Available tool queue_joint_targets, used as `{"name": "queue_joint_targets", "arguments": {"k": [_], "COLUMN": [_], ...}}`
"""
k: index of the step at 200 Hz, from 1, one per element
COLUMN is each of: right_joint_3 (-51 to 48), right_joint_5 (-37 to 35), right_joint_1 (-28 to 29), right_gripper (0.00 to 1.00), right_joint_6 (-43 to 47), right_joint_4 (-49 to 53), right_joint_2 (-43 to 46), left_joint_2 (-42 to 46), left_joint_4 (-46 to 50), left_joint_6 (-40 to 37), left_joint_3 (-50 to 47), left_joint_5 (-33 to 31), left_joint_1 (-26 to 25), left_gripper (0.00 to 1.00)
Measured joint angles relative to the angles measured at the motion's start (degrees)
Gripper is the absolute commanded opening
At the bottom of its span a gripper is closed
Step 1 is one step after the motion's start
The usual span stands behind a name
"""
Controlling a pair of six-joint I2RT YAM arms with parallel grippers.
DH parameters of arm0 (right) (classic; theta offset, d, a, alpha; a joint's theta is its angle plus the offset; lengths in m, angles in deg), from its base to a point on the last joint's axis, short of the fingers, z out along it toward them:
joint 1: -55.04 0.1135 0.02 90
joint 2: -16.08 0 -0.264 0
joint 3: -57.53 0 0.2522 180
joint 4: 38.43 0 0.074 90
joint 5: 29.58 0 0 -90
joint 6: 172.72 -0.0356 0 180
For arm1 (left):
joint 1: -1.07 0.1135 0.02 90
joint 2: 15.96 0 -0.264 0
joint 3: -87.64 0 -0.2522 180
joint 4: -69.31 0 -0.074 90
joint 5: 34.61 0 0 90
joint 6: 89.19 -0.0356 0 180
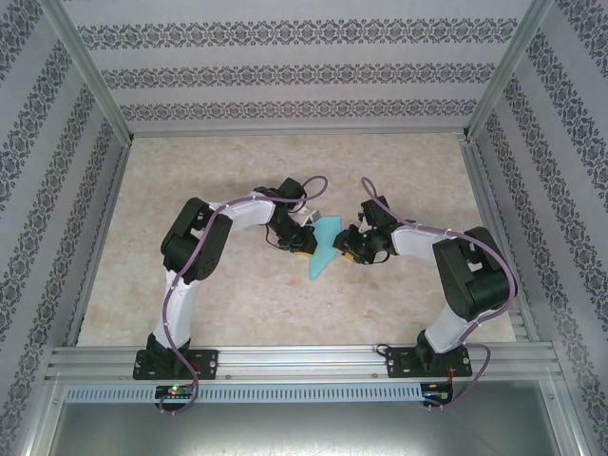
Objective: Fold a paper plane with a square sheet of paper (pick it up from the middle)
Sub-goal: Third fold the triangle at the center of the table.
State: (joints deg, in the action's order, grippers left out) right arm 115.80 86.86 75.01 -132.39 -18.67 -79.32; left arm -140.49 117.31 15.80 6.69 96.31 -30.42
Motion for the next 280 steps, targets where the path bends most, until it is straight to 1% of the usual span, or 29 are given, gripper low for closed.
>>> {"name": "queue_joint_targets", "arguments": {"k": [63, 129, 148, 169, 188, 210, 280], "right_joint_3": [0.1, -0.6, -1.3, -1.6, -1.6, -1.5, 2.0], "right_joint_5": [3.2, 5.7, 6.6, 7.1, 7.0, 5.7, 2.5], "right_joint_1": [0.0, 0.0, 0.0, 0.0, 0.0, 0.0, 1.1], "right_gripper": [0.34, 0.29, 0.25, 0.17, 0.1, 0.05, 0.03], "right_joint_6": [-1.1, -2.9, -3.8, -4.4, -3.7, -2.4, 0.9], "right_joint_4": [-3.5, -7.6, -9.4, -10.1, -9.6, -7.1, -0.4], "right_joint_2": [-1.0, -1.0, -1.0, -1.0, -1.0, -1.0, -1.9], "left_joint_2": [0.0, 0.0, 0.0, 0.1, 0.1, 0.1, 0.2], "left_joint_4": [-0.1, -0.1, -0.1, -0.1, -0.1, -0.1, -0.3], "left_joint_6": [0.0, 0.0, 0.0, 0.0, 0.0, 0.0, 0.0], "left_joint_3": [0.0, 0.0, 0.0, 0.0, 0.0, 0.0, 0.0], "left_joint_5": [0.0, 0.0, 0.0, 0.0, 0.0, 0.0, 0.1], "left_joint_1": [0.0, 0.0, 0.0, 0.0, 0.0, 0.0, 0.0], "left_gripper": [0.13, 0.13, 0.13, 0.14, 0.14, 0.14, 0.17]}}
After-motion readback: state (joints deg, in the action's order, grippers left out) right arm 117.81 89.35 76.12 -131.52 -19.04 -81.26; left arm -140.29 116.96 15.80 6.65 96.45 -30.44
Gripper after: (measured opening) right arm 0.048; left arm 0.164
